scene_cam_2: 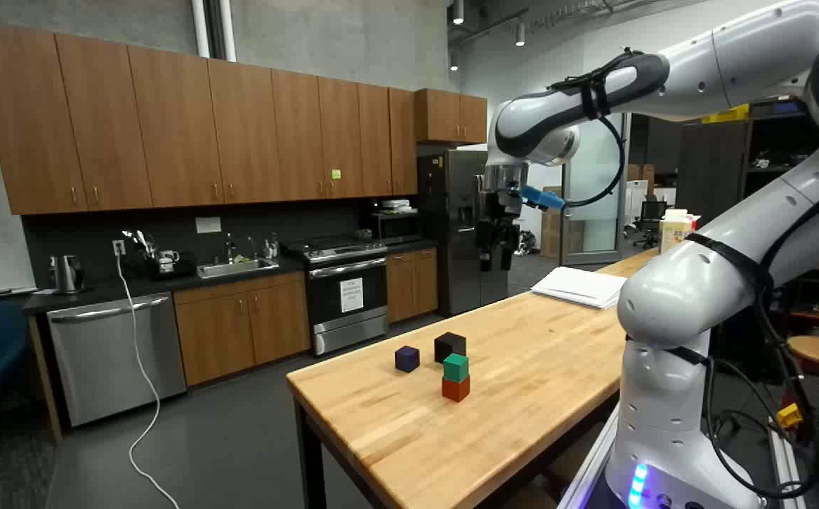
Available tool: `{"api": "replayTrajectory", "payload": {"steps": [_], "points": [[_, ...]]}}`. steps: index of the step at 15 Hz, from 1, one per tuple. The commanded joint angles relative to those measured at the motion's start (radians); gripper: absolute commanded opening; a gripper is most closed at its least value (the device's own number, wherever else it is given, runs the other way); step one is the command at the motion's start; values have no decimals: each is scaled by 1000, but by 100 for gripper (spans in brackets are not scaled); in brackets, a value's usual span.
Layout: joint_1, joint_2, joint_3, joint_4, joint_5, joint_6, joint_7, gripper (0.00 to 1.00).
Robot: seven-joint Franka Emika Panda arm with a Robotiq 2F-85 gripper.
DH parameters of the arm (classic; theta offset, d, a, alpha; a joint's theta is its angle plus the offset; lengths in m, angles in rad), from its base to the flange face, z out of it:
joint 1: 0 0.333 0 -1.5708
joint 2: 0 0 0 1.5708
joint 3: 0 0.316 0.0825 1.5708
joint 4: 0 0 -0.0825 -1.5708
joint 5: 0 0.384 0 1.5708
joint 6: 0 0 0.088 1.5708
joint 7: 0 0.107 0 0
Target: Remove the green block from on top of the orange block and then put the purple block on the orange block
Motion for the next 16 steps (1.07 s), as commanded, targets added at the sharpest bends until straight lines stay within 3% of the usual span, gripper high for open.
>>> {"api": "replayTrajectory", "payload": {"steps": [1, 9, 16], "points": [[-13, 2, 10, 2, 8, -2, -8, 100], [-8, 10, 13, 1, 7, 9, -13, 100], [13, 88, 40, -24, 4, 180, -23, 100]]}}
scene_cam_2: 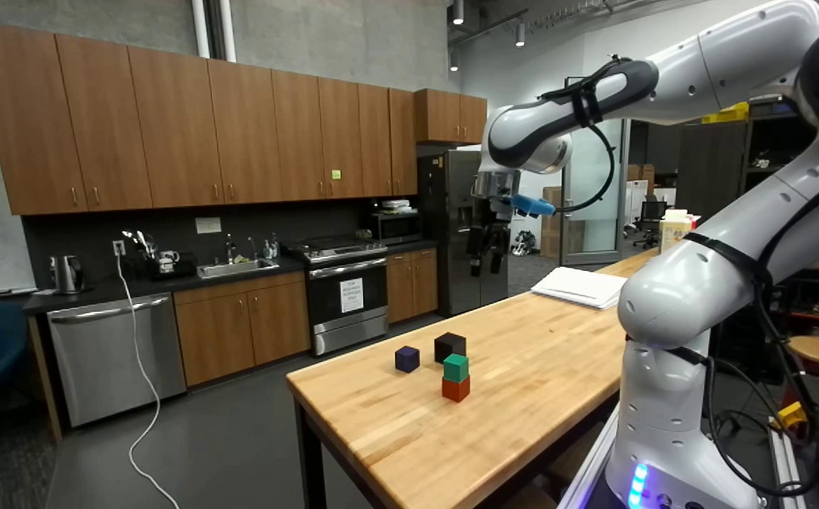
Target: Remove the green block from on top of the orange block and then put the purple block on the orange block
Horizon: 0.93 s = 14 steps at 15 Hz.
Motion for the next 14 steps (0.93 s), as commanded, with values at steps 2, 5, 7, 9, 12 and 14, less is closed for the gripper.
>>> {"api": "replayTrajectory", "payload": {"steps": [2, 5, 7, 9, 12, 14], "points": [[13, 85, 25, -20, 1, 137, -17, 100], [28, 144, 35, -61, 4, 250, -24, 100], [39, 193, 47, -82, 2, 315, -25, 100], [48, 242, 59, -103, -1, 382, -23, 100], [58, 319, 74, -112, -4, 449, -21, 100], [51, 368, 87, -113, -17, 484, -10, 100]]}}
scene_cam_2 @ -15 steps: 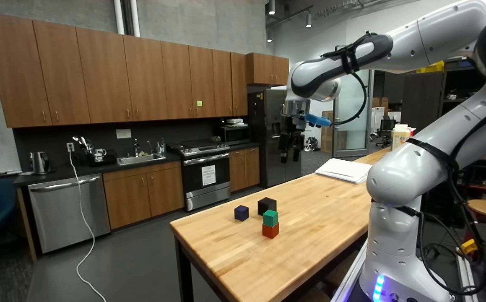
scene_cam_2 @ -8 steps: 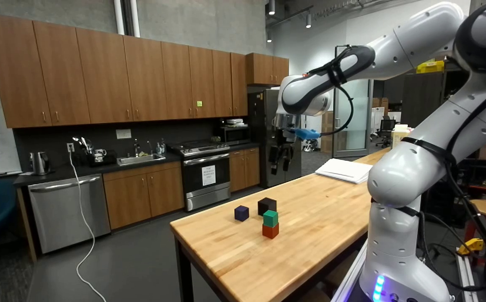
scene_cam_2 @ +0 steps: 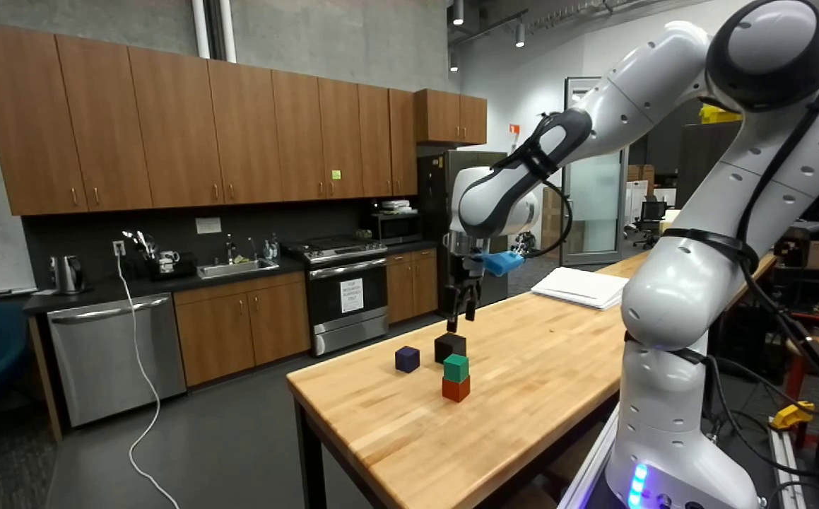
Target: Remove the green block from on top of the orange block and then put the purple block on the orange block
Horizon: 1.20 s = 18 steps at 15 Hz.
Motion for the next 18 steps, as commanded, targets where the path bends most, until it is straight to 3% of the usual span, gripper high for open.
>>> {"api": "replayTrajectory", "payload": {"steps": [1, 5, 18], "points": [[-15, 100, 28, 4, -32, 79, 15, 100], [-45, 196, 36, 18, -94, 149, 35, 100], [-66, 428, 30, 98, -104, 255, 42, 100]]}}
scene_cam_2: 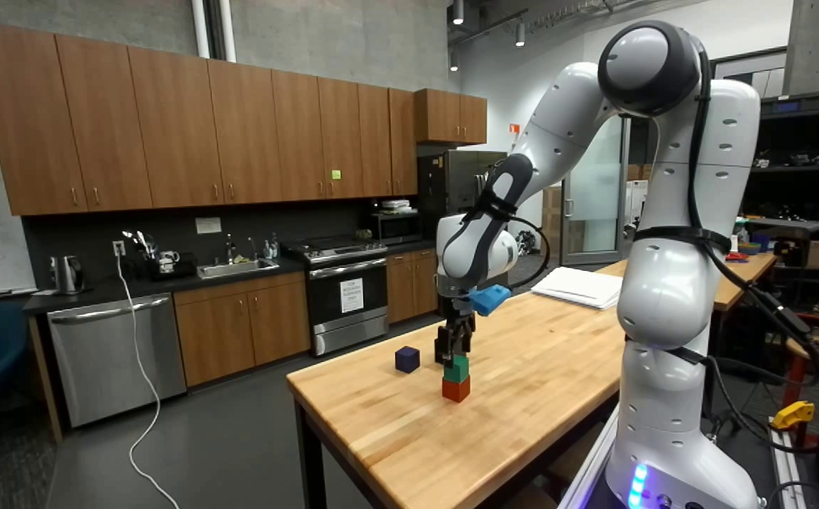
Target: Remove the green block from on top of the orange block and then put the purple block on the orange block
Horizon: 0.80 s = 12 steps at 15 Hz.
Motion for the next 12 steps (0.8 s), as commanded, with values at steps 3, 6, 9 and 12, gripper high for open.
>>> {"api": "replayTrajectory", "payload": {"steps": [3, 6, 9, 12], "points": [[-20, 95, 8, 62, -31, 12, 29, 75], [-20, 110, 6, 78, -25, 6, 30, 61], [-25, 103, 1, 83, -21, -3, 25, 38], [-37, 81, -8, 80, -5, -25, 7, 23]]}}
